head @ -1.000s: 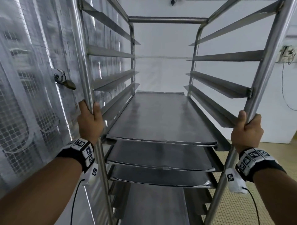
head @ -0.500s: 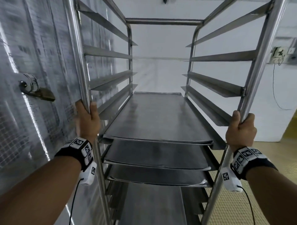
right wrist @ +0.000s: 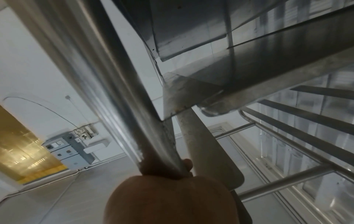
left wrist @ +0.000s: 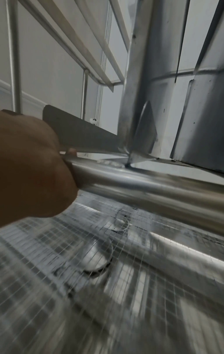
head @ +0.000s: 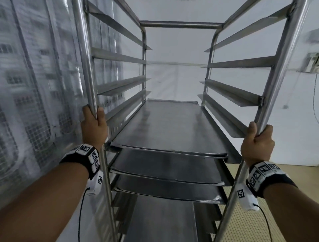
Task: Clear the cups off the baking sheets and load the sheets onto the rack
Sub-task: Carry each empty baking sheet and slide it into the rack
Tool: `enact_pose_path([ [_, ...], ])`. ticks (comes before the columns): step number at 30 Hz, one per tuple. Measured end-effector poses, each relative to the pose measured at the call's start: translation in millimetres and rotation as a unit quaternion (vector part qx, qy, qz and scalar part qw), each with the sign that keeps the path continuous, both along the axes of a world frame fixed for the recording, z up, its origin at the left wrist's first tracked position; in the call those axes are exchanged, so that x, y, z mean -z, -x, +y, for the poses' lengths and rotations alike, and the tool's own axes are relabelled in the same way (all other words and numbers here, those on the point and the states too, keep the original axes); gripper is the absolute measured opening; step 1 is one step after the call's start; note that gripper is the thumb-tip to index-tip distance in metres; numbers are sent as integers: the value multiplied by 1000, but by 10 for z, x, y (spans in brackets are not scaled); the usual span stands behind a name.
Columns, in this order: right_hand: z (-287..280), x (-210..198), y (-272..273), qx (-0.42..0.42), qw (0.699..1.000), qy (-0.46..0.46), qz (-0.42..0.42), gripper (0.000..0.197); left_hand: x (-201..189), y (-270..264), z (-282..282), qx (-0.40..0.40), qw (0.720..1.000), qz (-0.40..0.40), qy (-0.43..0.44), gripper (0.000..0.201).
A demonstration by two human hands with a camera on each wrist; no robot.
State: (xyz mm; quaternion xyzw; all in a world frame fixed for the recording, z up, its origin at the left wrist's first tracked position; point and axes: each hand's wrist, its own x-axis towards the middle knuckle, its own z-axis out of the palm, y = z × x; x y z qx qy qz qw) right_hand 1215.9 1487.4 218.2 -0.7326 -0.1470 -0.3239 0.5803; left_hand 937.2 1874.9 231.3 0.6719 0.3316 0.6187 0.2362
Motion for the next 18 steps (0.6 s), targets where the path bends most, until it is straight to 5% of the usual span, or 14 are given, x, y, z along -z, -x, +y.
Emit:
enact_pose_path([
  [18, 1368, -46, -1708, 10, 1000, 5, 22, 45, 34, -1789, 1259, 19, 1000, -7, -13, 55],
])
